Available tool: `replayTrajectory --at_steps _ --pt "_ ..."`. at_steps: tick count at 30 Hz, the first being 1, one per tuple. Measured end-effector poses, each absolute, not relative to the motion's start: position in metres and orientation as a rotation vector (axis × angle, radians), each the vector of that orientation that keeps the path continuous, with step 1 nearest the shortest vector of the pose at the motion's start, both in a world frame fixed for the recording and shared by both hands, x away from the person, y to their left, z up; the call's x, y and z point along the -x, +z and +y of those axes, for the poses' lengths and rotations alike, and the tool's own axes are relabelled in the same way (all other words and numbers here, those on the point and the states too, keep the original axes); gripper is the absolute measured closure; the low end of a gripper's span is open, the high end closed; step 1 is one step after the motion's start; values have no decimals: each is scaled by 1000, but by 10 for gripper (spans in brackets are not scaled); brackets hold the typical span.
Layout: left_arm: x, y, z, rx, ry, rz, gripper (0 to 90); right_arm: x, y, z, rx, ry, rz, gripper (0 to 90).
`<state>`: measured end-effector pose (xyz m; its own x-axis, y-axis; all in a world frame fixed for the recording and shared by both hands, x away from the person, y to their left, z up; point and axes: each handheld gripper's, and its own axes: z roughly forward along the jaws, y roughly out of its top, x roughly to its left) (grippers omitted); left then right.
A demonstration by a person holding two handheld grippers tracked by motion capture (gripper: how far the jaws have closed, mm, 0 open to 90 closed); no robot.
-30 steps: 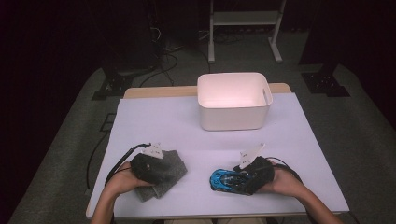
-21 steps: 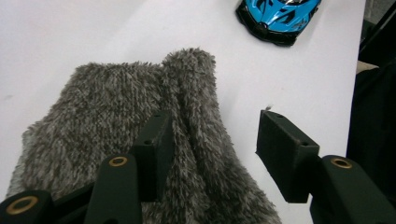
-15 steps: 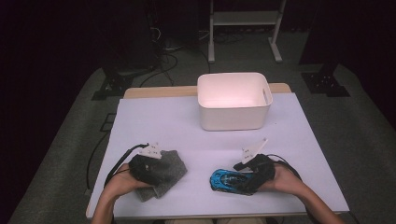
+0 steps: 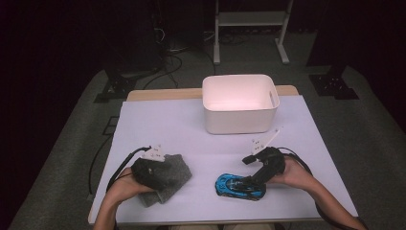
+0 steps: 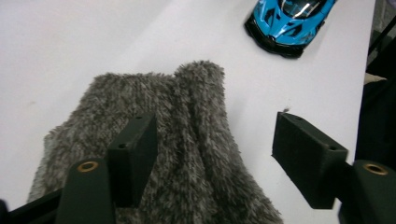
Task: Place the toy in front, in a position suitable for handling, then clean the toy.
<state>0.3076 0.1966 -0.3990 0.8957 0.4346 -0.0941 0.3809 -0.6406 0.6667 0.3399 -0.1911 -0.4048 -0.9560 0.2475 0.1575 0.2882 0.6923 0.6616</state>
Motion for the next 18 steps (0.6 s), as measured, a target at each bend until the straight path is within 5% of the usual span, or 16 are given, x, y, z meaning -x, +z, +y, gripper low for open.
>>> replayTrajectory --at_steps 18 --pt "-306 -395 196 -2327 117 601 188 -361 -381 -187 440 -1165 -2852 212"
